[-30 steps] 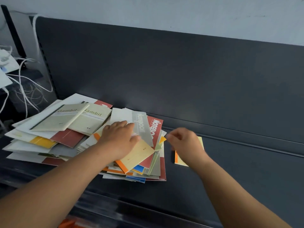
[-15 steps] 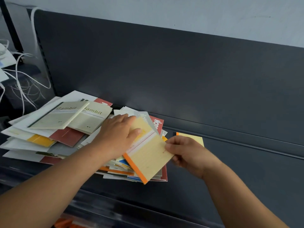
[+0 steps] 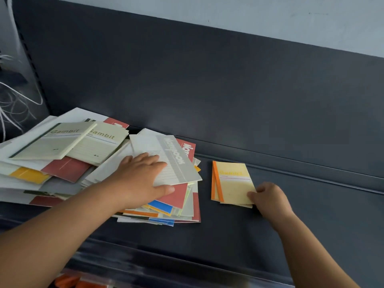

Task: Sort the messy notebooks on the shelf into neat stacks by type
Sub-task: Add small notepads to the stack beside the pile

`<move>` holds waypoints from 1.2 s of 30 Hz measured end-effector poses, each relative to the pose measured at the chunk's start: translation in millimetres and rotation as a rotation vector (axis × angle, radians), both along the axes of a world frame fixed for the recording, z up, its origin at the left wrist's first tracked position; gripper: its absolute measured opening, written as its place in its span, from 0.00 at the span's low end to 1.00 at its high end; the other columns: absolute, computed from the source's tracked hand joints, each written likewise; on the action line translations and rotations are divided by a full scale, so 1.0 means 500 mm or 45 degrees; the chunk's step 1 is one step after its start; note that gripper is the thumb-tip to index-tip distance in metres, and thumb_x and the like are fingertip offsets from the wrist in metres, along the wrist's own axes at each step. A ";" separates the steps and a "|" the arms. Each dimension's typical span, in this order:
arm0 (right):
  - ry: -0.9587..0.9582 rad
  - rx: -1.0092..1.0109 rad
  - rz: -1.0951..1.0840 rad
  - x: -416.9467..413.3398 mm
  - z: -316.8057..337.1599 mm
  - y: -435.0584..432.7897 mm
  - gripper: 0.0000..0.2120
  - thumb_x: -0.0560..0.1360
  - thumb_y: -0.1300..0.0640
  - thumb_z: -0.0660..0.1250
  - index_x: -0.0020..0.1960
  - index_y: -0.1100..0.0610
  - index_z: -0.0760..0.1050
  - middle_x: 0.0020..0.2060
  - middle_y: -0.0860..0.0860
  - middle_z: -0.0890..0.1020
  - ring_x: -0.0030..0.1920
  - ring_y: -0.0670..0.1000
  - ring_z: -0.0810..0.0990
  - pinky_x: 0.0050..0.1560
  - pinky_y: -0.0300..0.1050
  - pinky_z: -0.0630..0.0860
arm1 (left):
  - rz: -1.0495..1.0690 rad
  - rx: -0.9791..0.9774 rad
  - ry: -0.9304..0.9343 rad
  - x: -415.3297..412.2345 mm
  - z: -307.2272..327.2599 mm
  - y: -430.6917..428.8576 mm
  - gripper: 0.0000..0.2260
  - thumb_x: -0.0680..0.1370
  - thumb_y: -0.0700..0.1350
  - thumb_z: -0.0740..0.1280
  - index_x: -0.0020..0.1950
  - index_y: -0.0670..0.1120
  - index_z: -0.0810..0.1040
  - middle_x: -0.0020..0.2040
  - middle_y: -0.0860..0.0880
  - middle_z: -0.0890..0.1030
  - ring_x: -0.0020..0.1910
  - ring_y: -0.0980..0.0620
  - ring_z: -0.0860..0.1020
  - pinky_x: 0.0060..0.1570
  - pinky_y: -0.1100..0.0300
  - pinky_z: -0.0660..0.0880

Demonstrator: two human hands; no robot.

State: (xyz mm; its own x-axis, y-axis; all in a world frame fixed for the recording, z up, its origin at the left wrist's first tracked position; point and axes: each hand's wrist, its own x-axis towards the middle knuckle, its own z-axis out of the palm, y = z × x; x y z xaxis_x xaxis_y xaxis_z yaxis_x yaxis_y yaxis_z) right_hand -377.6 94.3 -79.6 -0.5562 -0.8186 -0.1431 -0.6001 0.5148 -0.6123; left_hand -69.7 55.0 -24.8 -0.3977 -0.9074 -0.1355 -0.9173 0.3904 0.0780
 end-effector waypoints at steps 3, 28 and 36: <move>0.420 0.167 0.074 0.032 0.024 0.005 0.12 0.74 0.51 0.64 0.54 0.56 0.72 0.50 0.53 0.75 0.55 0.58 0.73 0.46 0.47 0.70 | -0.003 0.017 0.005 0.002 0.004 0.000 0.31 0.78 0.65 0.52 0.78 0.56 0.51 0.79 0.54 0.48 0.78 0.52 0.44 0.75 0.50 0.45; 0.449 -0.304 1.206 0.576 0.164 -0.128 0.21 0.78 0.47 0.64 0.68 0.55 0.71 0.66 0.52 0.73 0.66 0.53 0.70 0.63 0.46 0.69 | 0.605 -0.279 0.076 0.363 0.027 -0.036 0.34 0.75 0.64 0.61 0.76 0.50 0.59 0.73 0.49 0.66 0.72 0.46 0.62 0.69 0.48 0.61; 0.634 -0.007 1.243 0.655 0.123 -0.196 0.23 0.72 0.46 0.69 0.63 0.53 0.68 0.59 0.51 0.72 0.61 0.56 0.70 0.59 0.49 0.69 | 0.565 -0.331 0.193 0.397 0.000 -0.059 0.19 0.78 0.51 0.60 0.69 0.50 0.69 0.65 0.49 0.73 0.63 0.47 0.71 0.59 0.52 0.70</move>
